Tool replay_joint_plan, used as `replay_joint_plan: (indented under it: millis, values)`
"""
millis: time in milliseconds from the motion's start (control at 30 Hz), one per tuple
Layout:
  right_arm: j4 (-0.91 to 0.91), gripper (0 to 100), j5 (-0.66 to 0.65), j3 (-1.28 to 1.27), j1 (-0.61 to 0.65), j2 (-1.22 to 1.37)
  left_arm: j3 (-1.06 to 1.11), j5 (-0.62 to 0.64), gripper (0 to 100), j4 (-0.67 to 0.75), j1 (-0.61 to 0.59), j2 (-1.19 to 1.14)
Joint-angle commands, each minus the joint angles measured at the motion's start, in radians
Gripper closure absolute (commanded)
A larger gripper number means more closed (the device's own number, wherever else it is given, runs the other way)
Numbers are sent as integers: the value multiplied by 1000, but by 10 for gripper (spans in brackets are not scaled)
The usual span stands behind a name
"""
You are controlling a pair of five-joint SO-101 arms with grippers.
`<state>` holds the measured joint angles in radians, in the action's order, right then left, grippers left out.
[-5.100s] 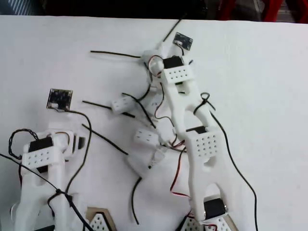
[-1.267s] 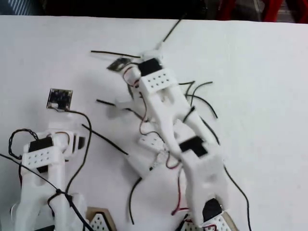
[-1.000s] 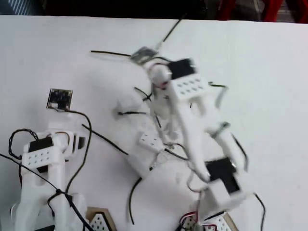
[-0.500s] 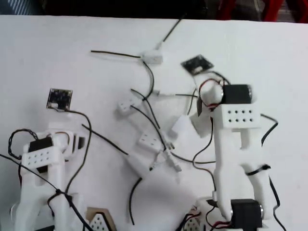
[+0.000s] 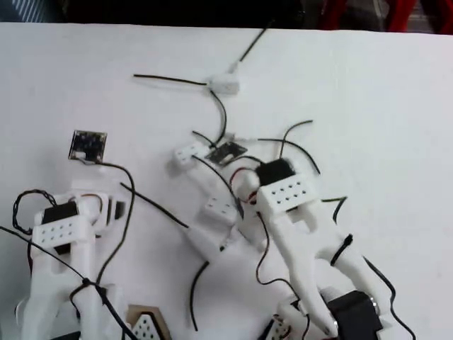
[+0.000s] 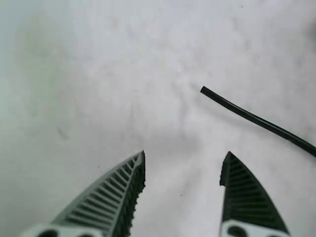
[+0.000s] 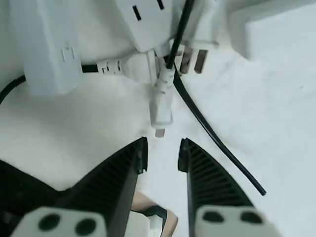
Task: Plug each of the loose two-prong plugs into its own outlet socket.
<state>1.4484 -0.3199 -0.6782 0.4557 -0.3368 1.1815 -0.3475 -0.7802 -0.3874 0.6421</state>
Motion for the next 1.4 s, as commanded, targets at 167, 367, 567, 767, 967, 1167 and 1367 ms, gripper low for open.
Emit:
replay_joint_plan:
  millis: [167,367,567,767,967,1167,1367]
  values:
    - [-165,894,17,-100,19,-30,-8,6,751,17,-4,27]
    - [-199,894,17,-98,19,-5,-8,6,751,17,-4,27]
    - [-200,899,14,-15,13,159,-6,6,751,17,-4,25]
    - [-188,957,9,49,19,263,-6,6,751,17,-4,25]
    - [-153,971,9,49,15,288,-6,6,751,17,-4,25]
    - [30,981,9,140,15,231,-6,6,751,17,-4,25]
    - [234,981,9,316,15,10,-6,6,751,17,-4,25]
